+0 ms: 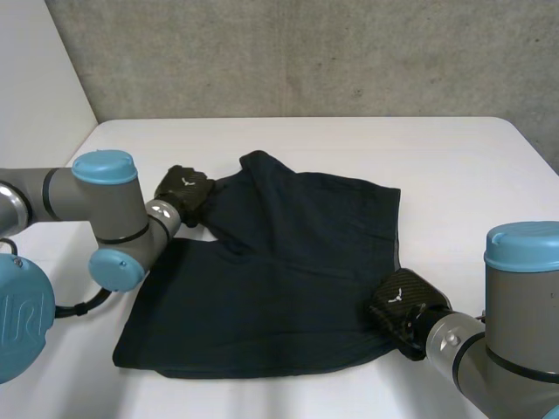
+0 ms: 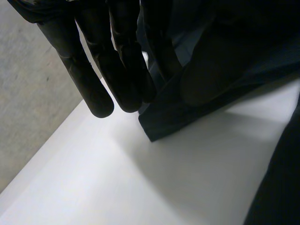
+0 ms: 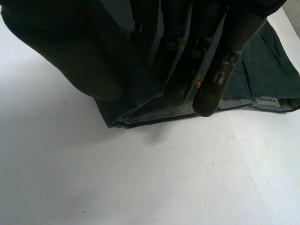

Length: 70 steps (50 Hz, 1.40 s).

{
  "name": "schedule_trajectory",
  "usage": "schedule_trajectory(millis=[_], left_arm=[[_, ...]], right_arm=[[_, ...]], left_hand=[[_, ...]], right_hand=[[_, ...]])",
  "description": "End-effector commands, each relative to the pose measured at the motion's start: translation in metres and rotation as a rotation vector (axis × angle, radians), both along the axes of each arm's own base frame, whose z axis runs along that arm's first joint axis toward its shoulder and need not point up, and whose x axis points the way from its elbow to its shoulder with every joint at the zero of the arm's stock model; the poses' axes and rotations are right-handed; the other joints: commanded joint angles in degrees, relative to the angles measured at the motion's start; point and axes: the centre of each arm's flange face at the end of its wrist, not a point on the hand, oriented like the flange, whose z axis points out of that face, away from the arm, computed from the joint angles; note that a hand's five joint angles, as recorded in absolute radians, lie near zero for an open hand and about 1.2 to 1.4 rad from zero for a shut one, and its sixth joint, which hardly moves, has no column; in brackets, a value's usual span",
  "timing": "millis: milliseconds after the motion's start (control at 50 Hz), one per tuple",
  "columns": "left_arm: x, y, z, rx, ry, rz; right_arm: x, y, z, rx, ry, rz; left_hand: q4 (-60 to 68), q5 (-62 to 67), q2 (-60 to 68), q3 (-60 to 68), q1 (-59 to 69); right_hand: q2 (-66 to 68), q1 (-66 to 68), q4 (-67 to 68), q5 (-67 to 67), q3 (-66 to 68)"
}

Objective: Fold the shorts.

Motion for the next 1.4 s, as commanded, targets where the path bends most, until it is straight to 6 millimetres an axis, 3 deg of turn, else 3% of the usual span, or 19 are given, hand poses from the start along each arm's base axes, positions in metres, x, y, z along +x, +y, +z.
schedule_trajectory(millis=[20,100,300,340,360,380,540,600,660,720,840,900,980,1100,1240,1260,1280,1340,1400], left_arm=[[0.026,-0.008,0.004,-0.016,-0.075,0.269],[0.032,-0.007,0.012,-0.034,-0.087,0.342],[0.015,0.013,0.012,-0.009,-0.094,0.280],[0.014,0.014,0.014,-0.013,-0.091,0.277],[0.014,0.016,0.017,-0.015,-0.089,0.277],[0.014,0.017,0.018,-0.014,-0.088,0.275],[0.034,0.025,0.068,-0.071,-0.026,0.314],[0.040,0.047,0.099,-0.081,0.054,0.280],[0.043,0.067,0.117,-0.076,0.103,0.241],[0.047,0.107,0.125,0.007,0.116,0.171],[0.063,0.188,0.114,0.272,0.045,0.079],[0.072,0.210,0.101,0.340,0.018,0.081],[0.079,0.223,0.083,0.369,0.005,0.091],[0.080,0.230,0.061,0.377,0.001,0.087],[0.078,0.219,0.032,0.398,-0.024,0.112],[0.078,0.217,0.030,0.397,-0.029,0.119],[0.079,0.214,0.027,0.392,-0.036,0.139],[0.078,0.205,0.031,0.338,-0.025,0.166],[0.078,0.203,0.035,0.306,-0.018,0.169]], right_arm=[[0.000,0.000,0.000,0.002,-0.004,-0.001],[0.001,0.001,0.000,0.006,-0.011,-0.005],[0.001,0.001,0.000,0.016,-0.024,-0.016],[0.001,0.000,0.000,0.016,-0.024,-0.018],[0.000,0.000,0.000,0.016,-0.024,-0.019],[0.000,-0.001,0.001,0.014,-0.026,-0.022],[0.002,-0.008,0.004,-0.002,-0.074,-0.050],[0.000,-0.017,0.006,-0.002,-0.116,-0.097],[-0.004,-0.025,0.008,0.004,-0.156,-0.142],[-0.006,-0.034,0.011,0.023,-0.226,-0.188],[-0.008,-0.043,0.014,0.049,-0.313,-0.242],[-0.009,-0.046,0.014,0.041,-0.328,-0.256],[-0.009,-0.049,0.015,0.021,-0.336,-0.258],[-0.008,-0.047,0.011,0.032,-0.329,-0.252],[-0.007,-0.046,0.010,0.034,-0.330,-0.251],[-0.007,-0.046,0.010,0.037,-0.328,-0.252],[-0.008,-0.045,0.010,0.038,-0.328,-0.252],[-0.008,-0.045,0.009,0.041,-0.327,-0.254],[-0.008,-0.044,0.012,0.036,-0.327,-0.243]], left_hand=[[11.7,14.0,11.7,12.0,17.2],[11.7,14.0,11.7,12.0,17.2],[11.7,14.0,11.7,12.0,17.2],[-10.3,-8.0,-10.3,-10.1,-4.8],[-39.2,-37.0,-39.3,-39.0,-33.8],[-44.9,-42.6,-44.9,-44.6,-39.4],[-50.0,-47.7,-50.0,-49.7,-44.5],[-48.8,-46.6,-48.9,-48.6,-43.3],[-48.5,-46.2,-48.5,-48.2,-43.0],[-48.6,-46.4,-48.7,-48.4,-43.1],[-49.8,-47.6,-49.9,-49.6,-44.3],[-50.3,-48.1,-50.4,-50.1,-44.8],[-50.1,-47.9,-50.2,-49.9,-44.6],[-50.1,-47.9,-50.2,-49.9,-44.6],[-43.3,-41.0,-43.3,-43.0,-37.8],[-38.6,-36.3,-38.6,-38.4,-33.1],[-20.4,-18.1,-20.4,-20.2,-14.9],[11.6,13.9,11.6,11.9,17.1],[11.7,14.0,11.7,12.0,17.2]], right_hand=[[12.2,25.6,11.7,13.1,11.8],[12.2,25.6,11.7,13.1,11.8],[12.2,25.6,11.7,13.1,11.8],[12.2,25.6,11.7,13.1,11.8],[12.2,25.6,11.7,13.1,11.8],[12.2,25.6,11.7,13.1,11.8],[12.2,25.6,11.7,13.1,11.8],[12.2,25.6,11.7,13.1,11.8],[12.2,25.6,11.7,13.1,11.8],[12.2,25.6,11.7,13.1,11.8],[12.2,25.6,11.7,13.1,11.8],[12.2,25.6,11.7,13.1,11.8],[12.2,25.6,11.7,13.1,11.8],[12.2,25.6,11.7,13.1,11.8],[12.2,25.6,11.7,13.1,11.8],[12.2,25.6,11.7,13.1,11.8],[12.2,25.6,11.7,13.1,11.8],[12.2,25.6,11.7,13.1,11.8],[12.2,25.6,11.7,13.1,11.8]])
